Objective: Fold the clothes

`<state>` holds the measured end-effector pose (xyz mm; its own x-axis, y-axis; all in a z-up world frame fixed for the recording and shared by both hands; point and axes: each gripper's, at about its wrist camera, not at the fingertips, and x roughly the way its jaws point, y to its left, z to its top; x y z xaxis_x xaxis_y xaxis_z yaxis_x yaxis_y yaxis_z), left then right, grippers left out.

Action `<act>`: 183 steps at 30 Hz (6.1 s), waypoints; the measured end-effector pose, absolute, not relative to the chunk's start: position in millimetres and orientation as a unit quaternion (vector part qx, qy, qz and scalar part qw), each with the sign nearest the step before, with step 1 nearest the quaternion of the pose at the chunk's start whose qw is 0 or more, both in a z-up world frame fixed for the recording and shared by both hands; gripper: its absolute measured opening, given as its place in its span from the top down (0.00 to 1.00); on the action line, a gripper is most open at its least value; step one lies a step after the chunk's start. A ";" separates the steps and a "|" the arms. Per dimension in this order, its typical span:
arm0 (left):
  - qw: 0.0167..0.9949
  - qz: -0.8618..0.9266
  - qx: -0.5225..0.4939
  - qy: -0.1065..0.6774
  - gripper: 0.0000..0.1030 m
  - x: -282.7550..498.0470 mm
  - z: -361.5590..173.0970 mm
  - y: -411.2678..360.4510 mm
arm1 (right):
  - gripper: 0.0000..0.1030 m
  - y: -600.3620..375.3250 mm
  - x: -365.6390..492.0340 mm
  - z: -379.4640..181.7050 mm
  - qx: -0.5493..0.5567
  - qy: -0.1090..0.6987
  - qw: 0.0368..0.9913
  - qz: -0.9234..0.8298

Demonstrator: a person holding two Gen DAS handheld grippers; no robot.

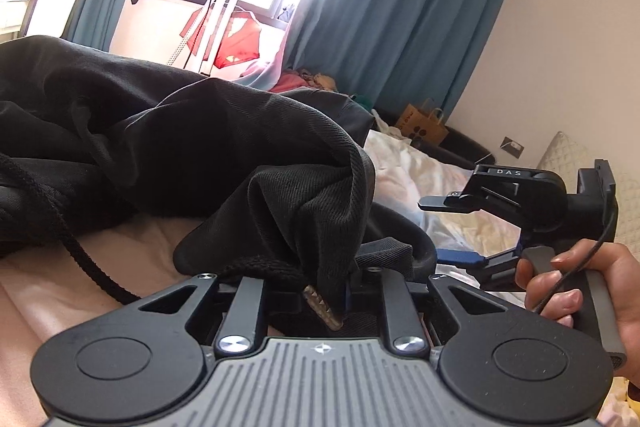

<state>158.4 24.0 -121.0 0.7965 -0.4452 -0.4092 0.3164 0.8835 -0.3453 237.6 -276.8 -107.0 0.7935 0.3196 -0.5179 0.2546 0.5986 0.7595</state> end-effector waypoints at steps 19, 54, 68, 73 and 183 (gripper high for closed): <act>0.940 -0.208 -0.110 0.246 0.79 145.6 -108.9 15.0 | 0.89 -269.8 280.5 -163.4 0.506 0.324 0.798 0.050; 0.751 -0.038 -0.555 0.354 0.13 129.0 -152.2 192.3 | 0.82 -448.0 117.3 -148.7 0.667 0.173 0.692 -0.214; 0.645 0.089 -0.719 0.244 0.72 142.1 -186.8 287.3 | 0.89 -440.5 136.4 -128.6 0.568 0.181 0.773 -0.218; 0.725 0.081 -0.645 0.226 0.87 139.6 -143.1 287.8 | 0.92 -424.9 126.3 -99.7 0.531 0.118 0.808 -0.225; 0.970 0.026 -0.054 0.237 0.00 27.3 -6.3 130.1 | 0.33 -303.4 61.1 -6.7 0.169 0.180 0.965 -0.093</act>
<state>27.3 130.1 -6.3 0.8867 0.0254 -0.4617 -0.0762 0.9929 -0.0917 61.1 -303.4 -6.7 0.9182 -0.1185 -0.3780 0.2398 0.9258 0.2923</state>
